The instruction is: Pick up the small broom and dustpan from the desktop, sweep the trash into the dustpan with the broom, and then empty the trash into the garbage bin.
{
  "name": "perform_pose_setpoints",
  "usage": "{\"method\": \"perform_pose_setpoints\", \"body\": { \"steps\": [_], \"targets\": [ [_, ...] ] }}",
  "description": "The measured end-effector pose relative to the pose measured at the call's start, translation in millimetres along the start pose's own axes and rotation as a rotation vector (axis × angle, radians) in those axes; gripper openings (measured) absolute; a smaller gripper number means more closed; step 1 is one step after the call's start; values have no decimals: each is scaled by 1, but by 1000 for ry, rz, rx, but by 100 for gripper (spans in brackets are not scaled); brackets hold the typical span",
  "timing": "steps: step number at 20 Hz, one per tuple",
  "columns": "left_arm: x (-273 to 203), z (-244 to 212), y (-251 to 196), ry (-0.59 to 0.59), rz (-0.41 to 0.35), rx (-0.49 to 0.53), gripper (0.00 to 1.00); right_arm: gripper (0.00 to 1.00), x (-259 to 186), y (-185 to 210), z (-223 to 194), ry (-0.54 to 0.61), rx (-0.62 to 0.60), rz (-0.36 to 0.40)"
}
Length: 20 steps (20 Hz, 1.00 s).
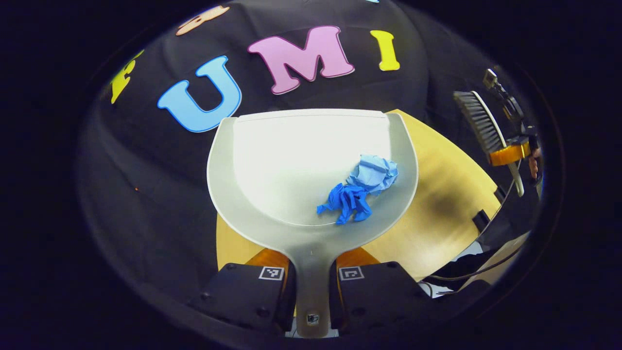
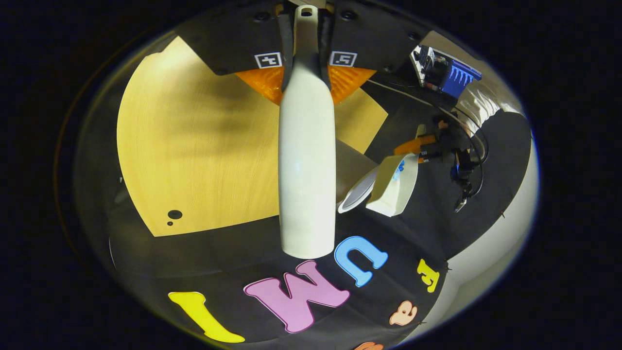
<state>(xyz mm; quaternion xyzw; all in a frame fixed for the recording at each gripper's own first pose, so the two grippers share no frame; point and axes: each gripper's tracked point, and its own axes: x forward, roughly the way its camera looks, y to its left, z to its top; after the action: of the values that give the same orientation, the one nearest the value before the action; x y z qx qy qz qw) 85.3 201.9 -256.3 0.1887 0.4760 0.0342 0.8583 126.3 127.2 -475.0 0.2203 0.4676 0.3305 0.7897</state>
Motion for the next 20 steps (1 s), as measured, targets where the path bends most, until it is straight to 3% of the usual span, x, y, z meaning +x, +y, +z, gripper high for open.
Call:
{"method": "perform_pose_setpoints", "body": {
  "steps": [5, 11, 15, 20],
  "targets": [
    [6, -6, 17, 57, 45, -62, 24, 21, -4, -3, -1, 7, 4, -9],
    [11, -21, 72, 201, 203, 38, 24, 21, -9, -13, -6, 1, 23, -41],
    [2, -4, 122, 270, 434, 327, 24, 21, -10, -16, -13, 4, 25, -58],
    [-30, 22, 163, 328, 715, 855, 24, 21, -11, -14, -15, -3, 28, -60]
  ]
}}
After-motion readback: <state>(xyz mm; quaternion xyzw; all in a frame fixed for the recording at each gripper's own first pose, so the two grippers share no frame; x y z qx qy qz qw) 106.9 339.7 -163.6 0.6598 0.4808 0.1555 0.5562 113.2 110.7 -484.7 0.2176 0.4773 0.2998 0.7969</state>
